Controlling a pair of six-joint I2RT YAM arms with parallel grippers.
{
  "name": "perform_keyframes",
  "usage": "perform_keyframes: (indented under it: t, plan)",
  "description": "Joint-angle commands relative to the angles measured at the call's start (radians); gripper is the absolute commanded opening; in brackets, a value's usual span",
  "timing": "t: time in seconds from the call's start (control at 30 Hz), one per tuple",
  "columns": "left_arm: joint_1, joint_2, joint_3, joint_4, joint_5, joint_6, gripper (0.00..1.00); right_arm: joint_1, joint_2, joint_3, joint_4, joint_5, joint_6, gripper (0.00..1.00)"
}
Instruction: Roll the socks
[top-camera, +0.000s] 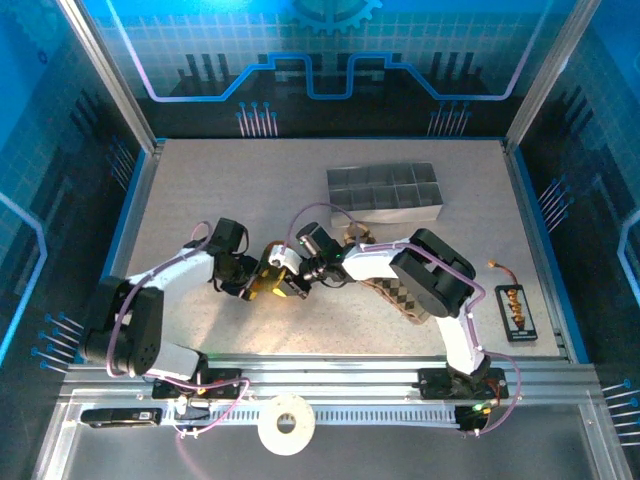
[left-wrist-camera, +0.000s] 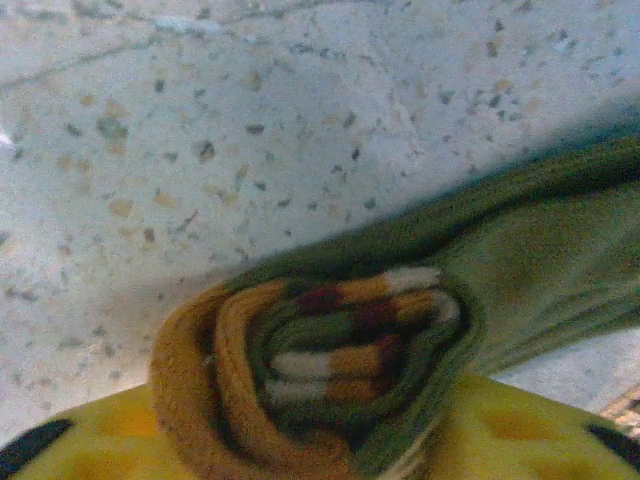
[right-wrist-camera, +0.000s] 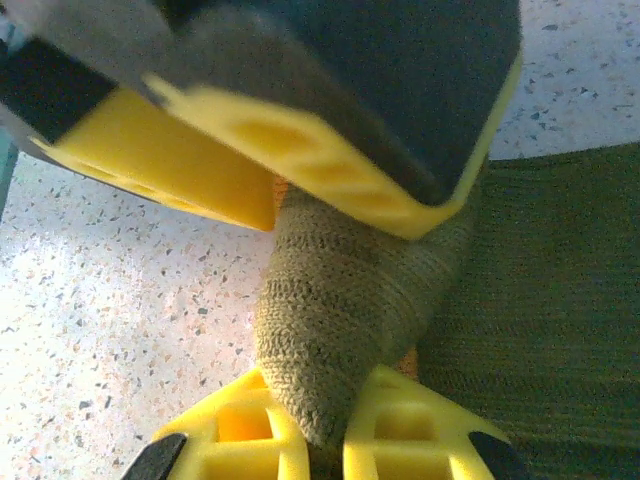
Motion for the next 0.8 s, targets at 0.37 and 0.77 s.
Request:
perform_keyframes:
  t: [0.37,0.77]
  plan:
    - [-0.016,0.108,0.021,-0.239,-0.09,0.042,0.35,0.132,-0.329,-0.284,0.129,0.472,-0.318,0.64]
    - [-0.017,0.144,0.074,-0.248,-0.061,0.063,0.35,0.309,-0.165,-0.15,0.112,0.799,-0.596,0.65]
